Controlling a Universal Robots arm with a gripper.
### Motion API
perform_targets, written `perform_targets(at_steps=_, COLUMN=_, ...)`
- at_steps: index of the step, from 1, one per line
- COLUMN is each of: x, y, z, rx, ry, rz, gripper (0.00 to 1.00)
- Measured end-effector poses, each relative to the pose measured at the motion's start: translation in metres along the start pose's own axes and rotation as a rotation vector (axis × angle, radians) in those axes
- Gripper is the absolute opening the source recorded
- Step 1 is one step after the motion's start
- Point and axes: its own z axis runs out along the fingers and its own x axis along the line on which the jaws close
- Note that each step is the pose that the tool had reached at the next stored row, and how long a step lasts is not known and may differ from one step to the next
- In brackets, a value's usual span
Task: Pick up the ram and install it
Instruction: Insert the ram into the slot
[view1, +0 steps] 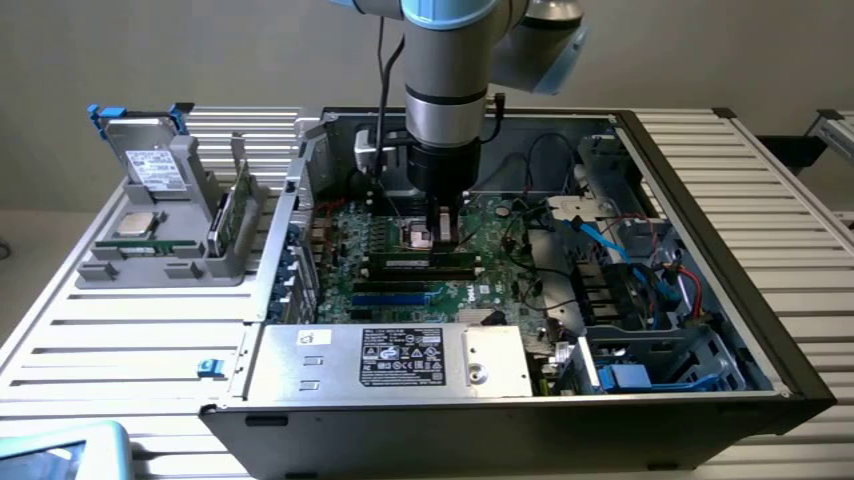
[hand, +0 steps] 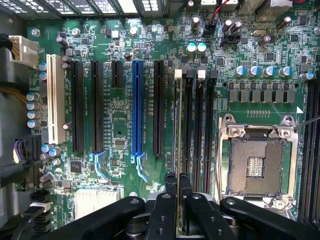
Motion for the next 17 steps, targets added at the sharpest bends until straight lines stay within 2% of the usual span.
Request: perform_targets(at_steps=17, x=-0.0017, y=0.0003, z=0.0041, rx=0.0002, ry=-0.0001, rz=0.000, gripper=0.14)
